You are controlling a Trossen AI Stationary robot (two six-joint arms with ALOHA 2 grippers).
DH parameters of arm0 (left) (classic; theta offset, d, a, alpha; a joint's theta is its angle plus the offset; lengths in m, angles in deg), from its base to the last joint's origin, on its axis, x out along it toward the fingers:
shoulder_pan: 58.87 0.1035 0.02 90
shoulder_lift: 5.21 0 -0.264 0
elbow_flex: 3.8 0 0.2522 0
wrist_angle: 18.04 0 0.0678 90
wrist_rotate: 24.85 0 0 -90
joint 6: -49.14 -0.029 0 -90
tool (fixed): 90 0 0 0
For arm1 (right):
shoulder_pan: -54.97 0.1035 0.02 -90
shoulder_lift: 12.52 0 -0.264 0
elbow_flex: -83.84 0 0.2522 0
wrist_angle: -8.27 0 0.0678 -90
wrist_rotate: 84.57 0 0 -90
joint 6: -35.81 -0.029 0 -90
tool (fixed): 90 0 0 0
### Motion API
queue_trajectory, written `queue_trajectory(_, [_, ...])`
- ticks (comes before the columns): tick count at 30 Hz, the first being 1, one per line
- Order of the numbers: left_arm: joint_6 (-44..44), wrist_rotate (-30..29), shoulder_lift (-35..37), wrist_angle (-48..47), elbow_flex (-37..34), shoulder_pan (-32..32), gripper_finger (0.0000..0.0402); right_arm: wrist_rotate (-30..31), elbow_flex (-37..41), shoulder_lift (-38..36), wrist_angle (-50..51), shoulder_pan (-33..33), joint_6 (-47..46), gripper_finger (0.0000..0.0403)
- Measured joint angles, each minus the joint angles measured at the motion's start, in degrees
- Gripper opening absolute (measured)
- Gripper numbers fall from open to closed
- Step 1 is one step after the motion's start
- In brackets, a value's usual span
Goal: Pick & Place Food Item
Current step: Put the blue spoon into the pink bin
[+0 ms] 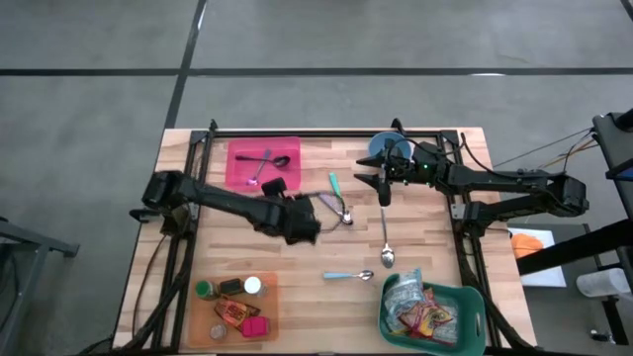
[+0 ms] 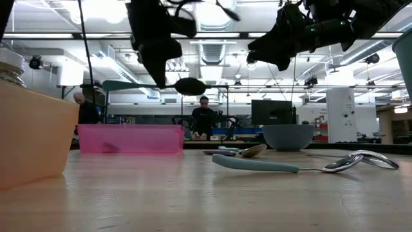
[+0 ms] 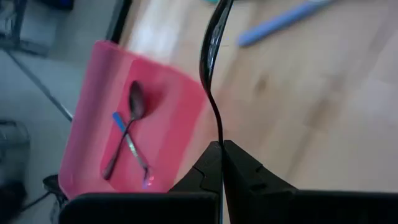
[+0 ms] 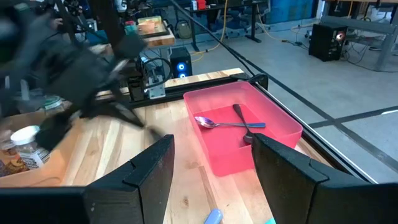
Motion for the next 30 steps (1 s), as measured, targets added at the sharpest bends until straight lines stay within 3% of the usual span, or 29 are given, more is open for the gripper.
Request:
queue_trajectory(3, [-2.5,2.9,2.9,4.2,-3.6,3.9,0.0003,0.0,0.0,0.0,0.0,0.0,0.0,0.0211])
queue_trajectory(7, [-12.6,7.3,7.8,12.5,-10.2,9.4,0.0003,0.0,0.0,0.0,0.0,0.0,0.0,0.0211])
queue_trajectory(11, [-20.6,7.7,12.6,16.4,-15.7,15.4,0.0003,0.0,0.0,0.0,0.0,0.0,0.0,0.0211])
queue_trajectory(15, [-23.1,8.3,15.9,16.4,-17.7,21.6,0.0003,0.0,0.0,0.0,0.0,0.0,0.0,0.0211])
queue_trajectory(24, [-30.2,17.8,16.6,20.8,-21.6,34.3,0.0003,0.0,0.0,0.0,0.0,0.0,0.0,0.0211])
queue_trajectory(30, [-32.7,18.1,16.5,24.7,-25.9,38.1,0.0003,0.0,0.0,0.0,0.0,0.0,0.0,0.0211])
